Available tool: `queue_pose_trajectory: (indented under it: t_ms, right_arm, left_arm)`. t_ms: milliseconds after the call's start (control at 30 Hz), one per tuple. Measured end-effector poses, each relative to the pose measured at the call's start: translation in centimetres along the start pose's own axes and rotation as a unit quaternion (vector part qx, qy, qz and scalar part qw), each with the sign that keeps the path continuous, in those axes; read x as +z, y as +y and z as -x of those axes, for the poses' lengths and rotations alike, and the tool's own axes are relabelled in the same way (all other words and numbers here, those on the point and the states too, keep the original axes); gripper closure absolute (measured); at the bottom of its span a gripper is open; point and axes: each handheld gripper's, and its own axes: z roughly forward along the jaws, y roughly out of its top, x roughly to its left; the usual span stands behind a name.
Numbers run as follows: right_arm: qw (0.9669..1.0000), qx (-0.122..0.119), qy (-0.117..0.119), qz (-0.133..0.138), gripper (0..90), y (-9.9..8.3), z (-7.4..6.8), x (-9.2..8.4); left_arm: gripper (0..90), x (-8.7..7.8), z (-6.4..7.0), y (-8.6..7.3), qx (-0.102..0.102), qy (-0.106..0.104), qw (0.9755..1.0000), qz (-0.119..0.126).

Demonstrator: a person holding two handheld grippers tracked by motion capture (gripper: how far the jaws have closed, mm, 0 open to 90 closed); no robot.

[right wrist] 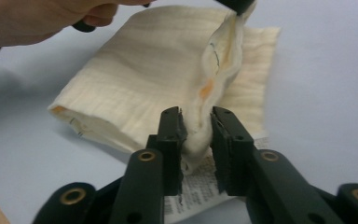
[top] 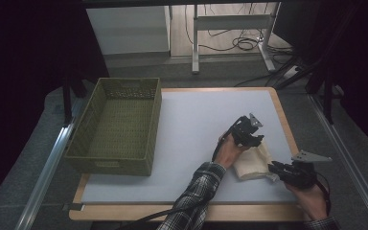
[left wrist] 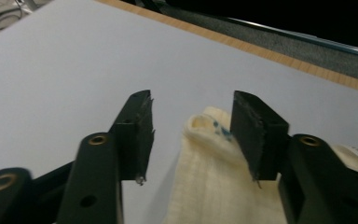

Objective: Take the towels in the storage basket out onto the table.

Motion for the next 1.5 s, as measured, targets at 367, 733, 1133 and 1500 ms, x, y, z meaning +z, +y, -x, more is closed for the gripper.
queue_pose_trajectory:
  t_ms: [367,733,1133,1500]
  right_arm:
    - [0.9994,-0.007,-0.034,0.01,61.2,1.3,0.6,-0.8]
    - [0.9988,-0.015,-0.046,-0.009,62.9,1.8,0.7,2.2]
    - [0.9969,-0.016,-0.064,-0.044,83.4,4.9,1.8,6.9]
    - [0.9959,0.001,-0.08,-0.042,85.9,3.7,2.7,6.4]
  left_arm:
    - [37.6,-2.9,-1.7,-1.2,-0.013,0.021,0.9997,0.003]
    - [51.1,-5.2,-3.2,-4.9,-0.027,0.009,0.9994,-0.019]
    - [48.4,-5.5,-3.2,-6.8,-0.045,-0.007,0.9988,-0.013]
    - [47.4,-5.8,-3.4,-7.2,-0.045,-0.002,0.9988,-0.016]
